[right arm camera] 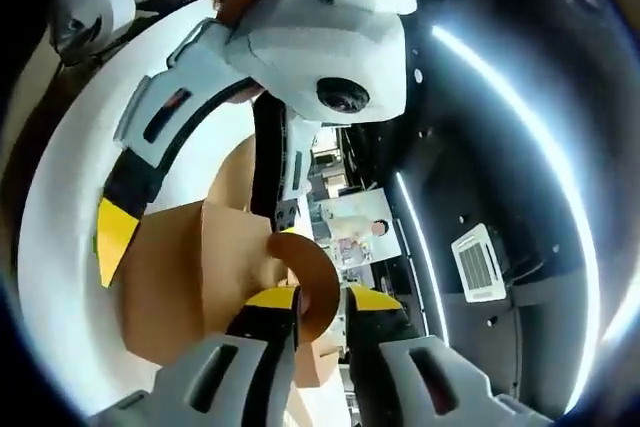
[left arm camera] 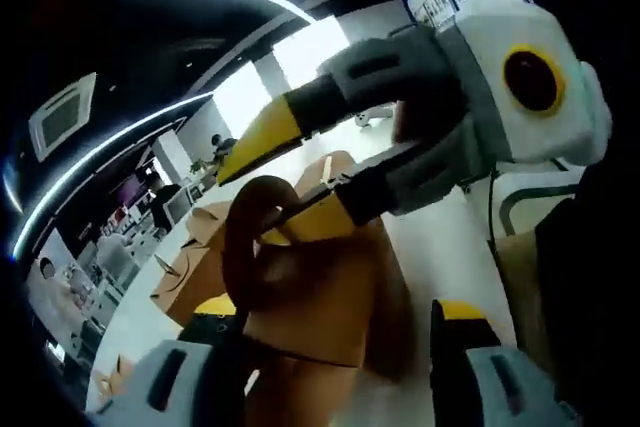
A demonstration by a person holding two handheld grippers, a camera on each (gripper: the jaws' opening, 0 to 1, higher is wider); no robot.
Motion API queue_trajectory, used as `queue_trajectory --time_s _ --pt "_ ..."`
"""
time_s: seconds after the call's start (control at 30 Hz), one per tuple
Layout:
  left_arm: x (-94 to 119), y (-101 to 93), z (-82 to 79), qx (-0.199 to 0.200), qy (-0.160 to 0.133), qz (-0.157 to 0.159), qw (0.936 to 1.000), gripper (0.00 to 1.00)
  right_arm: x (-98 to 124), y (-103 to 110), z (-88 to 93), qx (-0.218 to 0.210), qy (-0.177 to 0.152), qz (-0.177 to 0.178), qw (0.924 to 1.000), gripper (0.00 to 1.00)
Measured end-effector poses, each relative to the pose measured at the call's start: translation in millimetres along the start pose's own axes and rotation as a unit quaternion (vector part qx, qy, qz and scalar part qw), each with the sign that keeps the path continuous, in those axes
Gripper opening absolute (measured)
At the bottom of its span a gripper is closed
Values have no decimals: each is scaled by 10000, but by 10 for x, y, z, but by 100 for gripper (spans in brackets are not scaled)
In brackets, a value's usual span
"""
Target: Pick up one paper box from the group, open the paper box, and remove the item inside
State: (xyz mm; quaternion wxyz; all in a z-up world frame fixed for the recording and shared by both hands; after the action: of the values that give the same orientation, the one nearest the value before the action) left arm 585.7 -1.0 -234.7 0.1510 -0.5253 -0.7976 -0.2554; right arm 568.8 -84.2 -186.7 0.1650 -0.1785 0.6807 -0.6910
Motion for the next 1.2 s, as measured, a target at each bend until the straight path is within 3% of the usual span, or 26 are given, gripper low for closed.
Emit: queue_trajectory --time_s 0.2,0.4,0.57,0.73,0.83,0.93,1.2 --pt "11 -20 35 -172 25 -133 9998 76 37 9 51 -42 78 20 10000 19" --pt "30 -6 33 -30 -91 -113 9999 77 -10 75 76 -39 180 -205 9996 19" --pt "38 -13 35 141 -266 -31 9995 79 14 -61 68 -117 204 102 9997 27" --pt "7 -11 41 44 -211 -96 9997 78 37 -48 30 -61 159 138 9998 24" --pt "-6 -6 42 -27 -174 -169 9997 77 31 -44 7 -137 143 15 9998 19" --pt "-15 -25 33 -125 -132 -255 9995 76 13 18 4 -393 99 -416 9983 13" --pt "-46 -43 31 -277 -59 -518 9983 74 142 -26 -10 -602 -23 -516 9968 11"
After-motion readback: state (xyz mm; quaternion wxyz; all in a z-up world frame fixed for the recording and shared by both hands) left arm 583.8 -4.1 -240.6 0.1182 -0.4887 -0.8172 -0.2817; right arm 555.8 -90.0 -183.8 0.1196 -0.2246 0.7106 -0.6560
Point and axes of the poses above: the point that each gripper's makers call its tool centre point, and the gripper's own axes: x roughly backward along the fingers, y roughly to its left, z roughly out of its underside, the point moved 7 cm from there along x, roughly backward along the fingers, and after that the axes turned 12 degrees about x, right-handed, at the moved point
